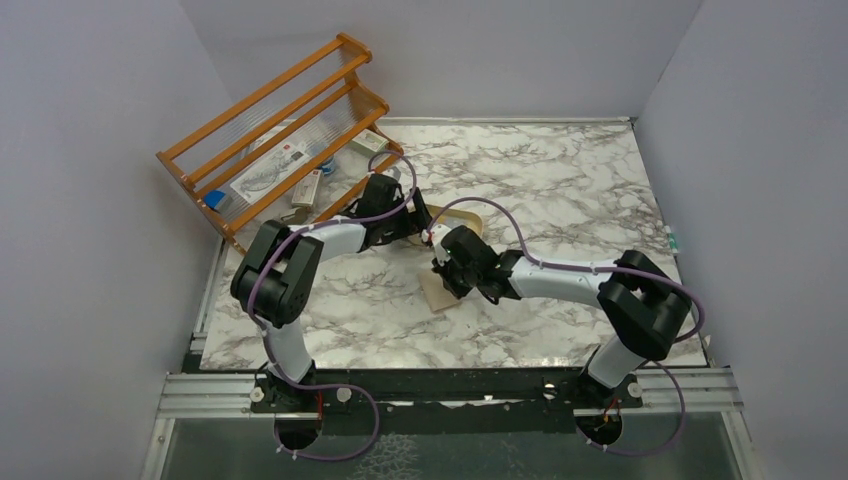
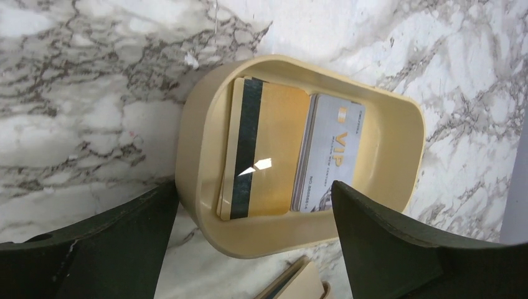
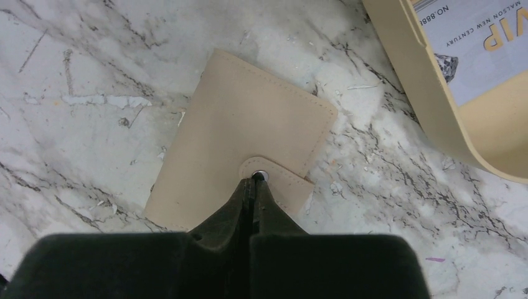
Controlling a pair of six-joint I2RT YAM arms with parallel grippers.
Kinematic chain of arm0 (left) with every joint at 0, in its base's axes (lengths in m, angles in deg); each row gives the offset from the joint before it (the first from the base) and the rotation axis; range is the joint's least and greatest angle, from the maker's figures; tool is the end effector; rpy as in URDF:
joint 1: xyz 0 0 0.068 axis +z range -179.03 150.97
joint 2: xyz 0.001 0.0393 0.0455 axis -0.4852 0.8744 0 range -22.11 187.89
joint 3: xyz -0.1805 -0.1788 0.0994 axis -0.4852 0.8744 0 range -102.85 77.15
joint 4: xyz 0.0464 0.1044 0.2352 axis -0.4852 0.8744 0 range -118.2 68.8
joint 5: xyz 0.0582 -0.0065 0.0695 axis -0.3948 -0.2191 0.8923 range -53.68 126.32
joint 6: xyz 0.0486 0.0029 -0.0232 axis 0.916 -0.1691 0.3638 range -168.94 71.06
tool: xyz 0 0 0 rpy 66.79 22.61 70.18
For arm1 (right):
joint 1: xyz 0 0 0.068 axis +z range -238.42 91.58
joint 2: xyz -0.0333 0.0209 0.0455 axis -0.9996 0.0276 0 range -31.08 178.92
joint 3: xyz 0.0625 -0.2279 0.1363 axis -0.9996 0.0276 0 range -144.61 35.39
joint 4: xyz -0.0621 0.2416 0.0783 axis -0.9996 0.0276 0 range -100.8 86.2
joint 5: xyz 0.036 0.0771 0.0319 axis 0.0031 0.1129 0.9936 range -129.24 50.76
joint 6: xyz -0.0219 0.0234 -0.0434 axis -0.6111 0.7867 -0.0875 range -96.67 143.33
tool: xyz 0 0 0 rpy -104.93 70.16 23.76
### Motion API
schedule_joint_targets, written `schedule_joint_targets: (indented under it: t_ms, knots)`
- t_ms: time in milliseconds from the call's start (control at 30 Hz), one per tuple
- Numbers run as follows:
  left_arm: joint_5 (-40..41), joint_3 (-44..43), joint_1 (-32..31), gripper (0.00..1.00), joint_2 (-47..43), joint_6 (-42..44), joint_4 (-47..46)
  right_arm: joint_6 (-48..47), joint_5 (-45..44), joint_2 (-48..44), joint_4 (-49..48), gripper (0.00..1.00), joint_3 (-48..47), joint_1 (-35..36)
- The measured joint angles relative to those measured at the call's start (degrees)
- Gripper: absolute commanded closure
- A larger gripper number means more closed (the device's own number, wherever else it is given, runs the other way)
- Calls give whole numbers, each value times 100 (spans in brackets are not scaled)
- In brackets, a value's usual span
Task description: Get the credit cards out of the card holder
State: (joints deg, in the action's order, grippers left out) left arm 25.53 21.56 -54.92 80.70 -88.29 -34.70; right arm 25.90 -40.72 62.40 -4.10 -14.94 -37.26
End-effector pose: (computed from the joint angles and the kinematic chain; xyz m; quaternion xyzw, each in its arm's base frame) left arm 0.3313 -0.1682 0.1607 -0.0671 0.9033 -0.2957 0.3035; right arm 0.2054 0.2537 0.1695 -0.3824 0.8578 0.1443 0.3117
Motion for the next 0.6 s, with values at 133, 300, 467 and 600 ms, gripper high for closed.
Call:
schedule_joint_targets:
  t_ms: [133,300,467,600]
  knots:
    - [103,-463,-11,7,315,-17,157,42,-249,7,-37,90,0,0]
    - [201,-986,-11,7,680,-28,319,55,-402,-20,-66,58,24,2]
    - [232,-1047,-11,7,713,-72,365,37,-481,-293,-63,49,195,0]
    - [232,-1047,-13,7,702,-173,389,39,-573,-492,-105,45,208,0]
